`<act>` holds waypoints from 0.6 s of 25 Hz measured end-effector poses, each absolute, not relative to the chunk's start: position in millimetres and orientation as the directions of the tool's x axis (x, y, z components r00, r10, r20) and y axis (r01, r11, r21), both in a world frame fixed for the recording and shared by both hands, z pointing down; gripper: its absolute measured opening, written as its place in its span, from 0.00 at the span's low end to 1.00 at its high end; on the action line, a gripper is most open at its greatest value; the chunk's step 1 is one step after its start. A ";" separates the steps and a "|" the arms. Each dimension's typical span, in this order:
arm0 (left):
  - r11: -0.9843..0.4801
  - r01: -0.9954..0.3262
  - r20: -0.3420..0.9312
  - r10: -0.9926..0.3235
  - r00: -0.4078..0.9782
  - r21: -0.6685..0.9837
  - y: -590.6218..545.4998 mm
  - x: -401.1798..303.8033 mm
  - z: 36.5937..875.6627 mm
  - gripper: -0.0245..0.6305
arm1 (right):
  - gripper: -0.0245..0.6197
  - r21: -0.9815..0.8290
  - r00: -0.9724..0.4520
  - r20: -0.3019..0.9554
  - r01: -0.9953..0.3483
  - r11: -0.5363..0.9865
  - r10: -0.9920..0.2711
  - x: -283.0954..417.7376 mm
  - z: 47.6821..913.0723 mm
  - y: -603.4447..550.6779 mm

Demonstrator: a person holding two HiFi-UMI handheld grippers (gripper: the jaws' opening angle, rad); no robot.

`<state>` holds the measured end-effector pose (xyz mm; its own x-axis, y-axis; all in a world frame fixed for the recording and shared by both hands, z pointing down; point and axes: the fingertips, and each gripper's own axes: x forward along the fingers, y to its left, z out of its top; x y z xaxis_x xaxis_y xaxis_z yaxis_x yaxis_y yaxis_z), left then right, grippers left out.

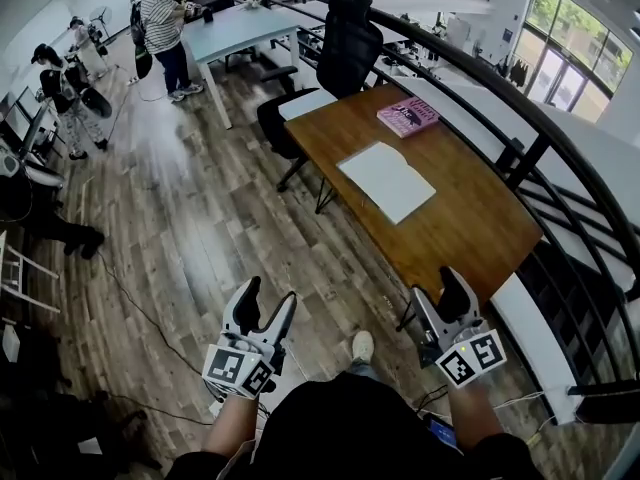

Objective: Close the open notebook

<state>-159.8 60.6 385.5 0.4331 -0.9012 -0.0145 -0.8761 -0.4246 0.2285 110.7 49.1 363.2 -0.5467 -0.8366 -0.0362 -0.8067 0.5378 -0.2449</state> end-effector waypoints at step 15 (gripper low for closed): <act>-0.363 -0.896 -0.022 -0.929 0.370 0.254 -64.9 -98.0 384.1 0.48 | 0.48 -0.248 -0.612 -0.036 -0.760 0.601 -0.790 163.1 363.1 -98.4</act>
<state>-98.0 -64.9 384.1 0.3699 -0.9288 -0.0220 -0.8964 -0.3630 0.2545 163.1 -98.4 363.1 -0.6123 -0.7898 -0.0358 -0.7602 0.6006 -0.2478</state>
